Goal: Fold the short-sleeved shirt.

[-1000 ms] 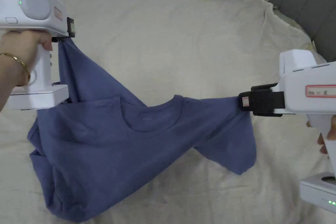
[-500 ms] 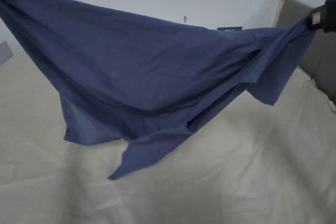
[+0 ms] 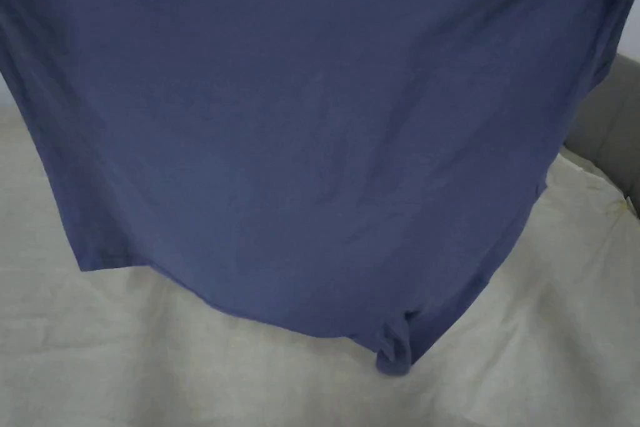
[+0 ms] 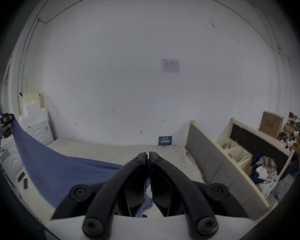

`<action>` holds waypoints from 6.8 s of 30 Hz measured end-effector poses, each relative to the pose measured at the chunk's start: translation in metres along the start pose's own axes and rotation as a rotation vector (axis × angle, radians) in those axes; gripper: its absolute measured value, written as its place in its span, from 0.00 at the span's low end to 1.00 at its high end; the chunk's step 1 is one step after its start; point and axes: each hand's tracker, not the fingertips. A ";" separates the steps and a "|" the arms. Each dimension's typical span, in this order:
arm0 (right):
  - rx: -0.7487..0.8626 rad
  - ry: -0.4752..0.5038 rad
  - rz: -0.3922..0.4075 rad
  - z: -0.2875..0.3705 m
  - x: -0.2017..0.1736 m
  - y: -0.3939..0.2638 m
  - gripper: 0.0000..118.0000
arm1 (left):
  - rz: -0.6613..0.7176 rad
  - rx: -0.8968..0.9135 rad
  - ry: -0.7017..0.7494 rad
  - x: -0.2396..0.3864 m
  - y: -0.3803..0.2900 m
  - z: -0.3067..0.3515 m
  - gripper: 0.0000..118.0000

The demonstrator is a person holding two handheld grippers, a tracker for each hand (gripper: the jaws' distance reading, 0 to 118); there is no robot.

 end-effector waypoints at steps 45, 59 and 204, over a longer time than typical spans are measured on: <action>-0.282 -0.295 -0.049 -0.302 0.001 -0.203 0.02 | -0.213 -0.416 0.008 0.157 -0.344 -0.225 0.00; -0.650 -0.227 -0.022 -0.141 0.001 -0.428 0.02 | -0.271 -0.650 -0.042 0.051 -0.470 -0.015 0.00; -0.855 0.016 -0.247 -0.165 0.045 -0.373 0.06 | 0.074 -0.824 -0.102 0.023 -0.394 -0.035 0.00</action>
